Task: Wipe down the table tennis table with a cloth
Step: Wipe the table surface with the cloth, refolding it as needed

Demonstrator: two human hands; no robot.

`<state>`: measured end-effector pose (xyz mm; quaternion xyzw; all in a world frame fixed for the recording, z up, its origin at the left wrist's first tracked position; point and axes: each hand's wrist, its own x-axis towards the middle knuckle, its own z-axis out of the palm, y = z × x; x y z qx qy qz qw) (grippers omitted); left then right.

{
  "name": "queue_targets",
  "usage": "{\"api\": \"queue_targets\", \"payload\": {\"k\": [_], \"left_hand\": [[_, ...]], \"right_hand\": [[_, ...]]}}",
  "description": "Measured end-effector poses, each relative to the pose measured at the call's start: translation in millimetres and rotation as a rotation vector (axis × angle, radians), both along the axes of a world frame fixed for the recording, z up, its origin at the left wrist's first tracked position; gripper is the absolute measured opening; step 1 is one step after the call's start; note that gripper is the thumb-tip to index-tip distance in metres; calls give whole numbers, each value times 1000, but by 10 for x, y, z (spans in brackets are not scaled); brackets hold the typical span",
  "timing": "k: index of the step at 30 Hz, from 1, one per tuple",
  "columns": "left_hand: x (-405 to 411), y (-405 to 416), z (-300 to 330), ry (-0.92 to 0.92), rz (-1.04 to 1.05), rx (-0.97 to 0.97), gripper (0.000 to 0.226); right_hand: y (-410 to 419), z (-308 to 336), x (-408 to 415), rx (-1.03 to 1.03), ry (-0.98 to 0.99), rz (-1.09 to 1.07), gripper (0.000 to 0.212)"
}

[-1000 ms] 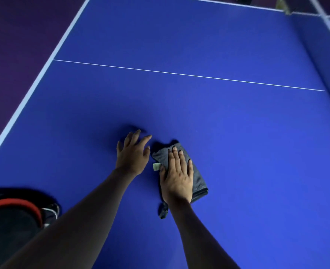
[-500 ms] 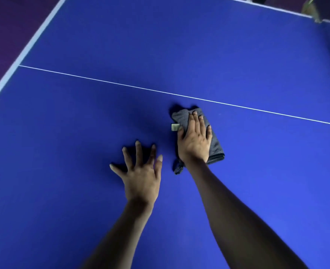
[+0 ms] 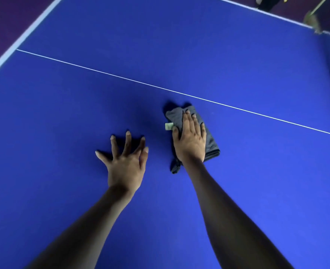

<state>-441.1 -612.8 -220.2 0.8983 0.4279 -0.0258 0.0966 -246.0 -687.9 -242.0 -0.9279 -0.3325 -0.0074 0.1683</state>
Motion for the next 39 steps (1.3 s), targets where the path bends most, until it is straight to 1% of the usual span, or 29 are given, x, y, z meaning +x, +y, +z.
{"api": "queue_targets", "payload": {"k": [2,4,5,7,9,11,14,16,19,21,25,28,31,35,39], "left_hand": [[-27,30,44,47,-15,-46,50],[-50,64,119,39,-23,-111,50],[-70,49,190,12,-16,-134,49],[-125,-107,298,-71,6,-116,48],[-199,-421,351,-112,9,-104,44],[-270,-786,321,-98,-34,-99,43],[-262,-1051,240,-31,-74,-94,45],[-145,-1009,196,-36,-85,-80,46],[46,-841,147,-150,-113,-26,43],[184,-740,72,-225,-132,-6,41],[472,-646,-74,-254,-109,80,43],[526,-673,-178,-291,-109,164,38],[506,-649,-229,-331,-140,245,38],[545,-620,-229,-348,-126,228,37],[547,-585,-223,-332,-119,198,36]], "right_hand": [[-329,-7,-384,31,-23,7,66],[-667,5,-739,45,-39,6,64],[-855,12,-929,37,-40,9,64],[-1264,13,-1333,23,-45,2,63],[-1667,17,-1666,1,-52,-2,62],[-1992,10,-1870,-16,-39,1,61],[-2064,34,-1887,-29,-31,-7,63],[-1944,33,-1780,-29,-30,-39,65],[-1652,21,-1405,-14,-6,-78,66],[-1402,-5,-1034,6,-8,-121,66],[-828,-24,-152,10,-34,-141,67],[-443,5,487,15,-26,-157,67],[-172,18,959,6,-18,-143,64],[-38,-5,1202,5,-5,-119,62],[-165,-8,1073,40,4,-80,62]]}}
